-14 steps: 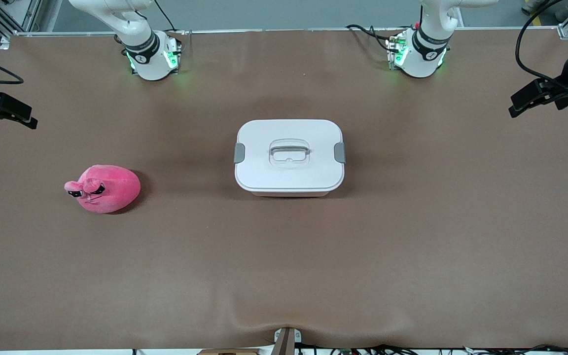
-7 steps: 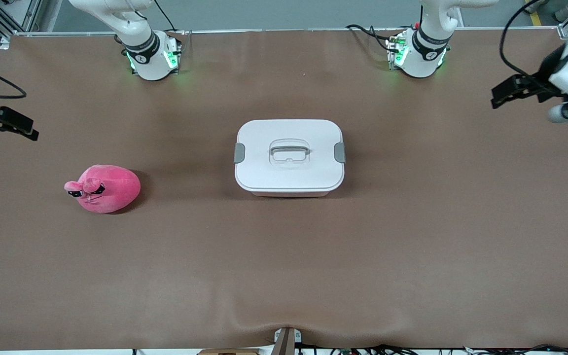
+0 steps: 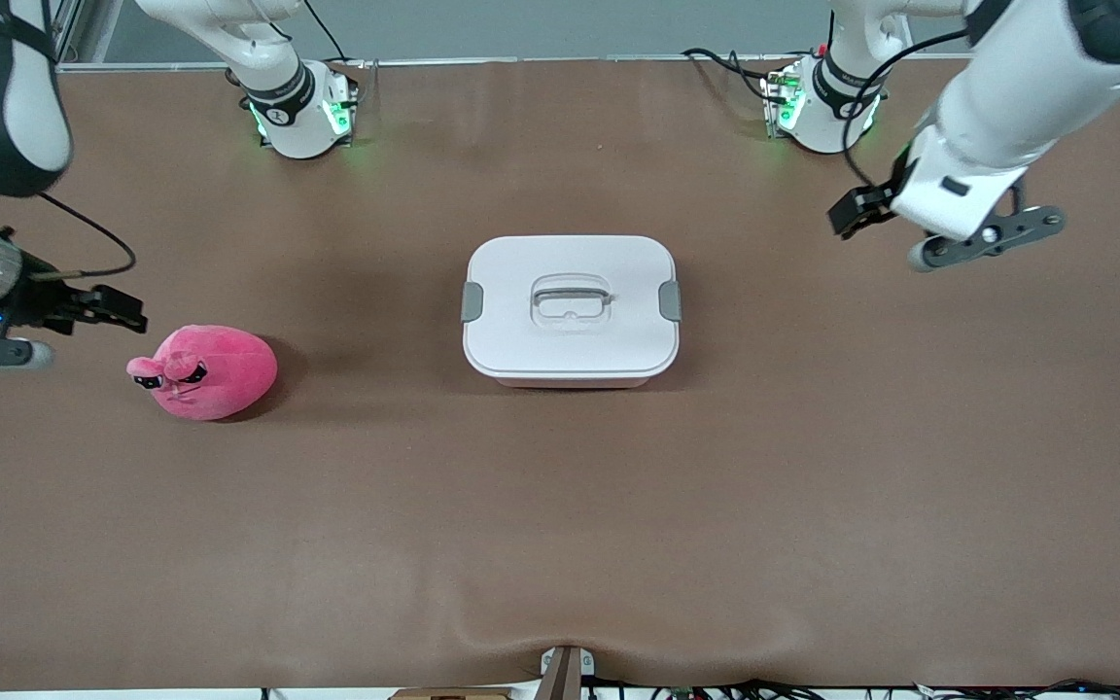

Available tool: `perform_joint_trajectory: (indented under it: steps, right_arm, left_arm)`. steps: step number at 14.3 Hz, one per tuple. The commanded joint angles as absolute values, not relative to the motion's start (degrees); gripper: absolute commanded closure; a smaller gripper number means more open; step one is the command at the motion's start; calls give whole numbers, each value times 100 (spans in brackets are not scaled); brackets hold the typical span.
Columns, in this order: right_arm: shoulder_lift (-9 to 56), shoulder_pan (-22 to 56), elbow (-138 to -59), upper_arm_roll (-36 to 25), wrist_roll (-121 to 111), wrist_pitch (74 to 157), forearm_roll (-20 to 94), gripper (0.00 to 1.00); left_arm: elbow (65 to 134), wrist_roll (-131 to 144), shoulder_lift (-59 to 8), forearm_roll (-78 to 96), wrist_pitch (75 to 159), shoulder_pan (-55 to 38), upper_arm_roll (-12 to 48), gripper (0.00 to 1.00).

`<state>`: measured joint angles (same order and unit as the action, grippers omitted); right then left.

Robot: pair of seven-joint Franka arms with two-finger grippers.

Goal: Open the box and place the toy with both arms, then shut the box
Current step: 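Reach the right gripper to the pink plush while the left gripper approaches the lid, then grasp the pink plush with the right gripper while the left gripper lowers to the handle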

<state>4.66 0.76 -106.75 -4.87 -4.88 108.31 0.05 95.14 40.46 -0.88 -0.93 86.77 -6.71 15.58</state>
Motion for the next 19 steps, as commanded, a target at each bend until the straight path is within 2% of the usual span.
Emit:
perform_joint_trajectory:
  steps: [1,2,6,8,11,19]
  right_arm:
    - [596,26,-10987,-457,-562,11319,-61,0]
    - [711,9,-10925,-457,-641,11433,-70,0]
    - [1072,18,-10960,-457,-835,11812,-70,0]
    - [1169,44,-10951,-457,-835,11865,-70,5]
    - [1248,35,-10977,-448,-835,11804,-62,14]
    - [1345,26,-11171,-457,-835,11892,-62,39]
  left_arm:
    - [10176,5216,0,-79,9515,-642,2011,6]
    - [10343,5708,-44,-79,9806,-650,2169,10]
    - [10538,7387,-403,-88,10554,-668,2794,11]
    - [10538,8170,-597,-123,10844,-703,3031,11]
    - [10486,8945,-799,-167,11091,-896,3085,10]
    - [10459,9922,-826,-167,11118,-940,3085,10]
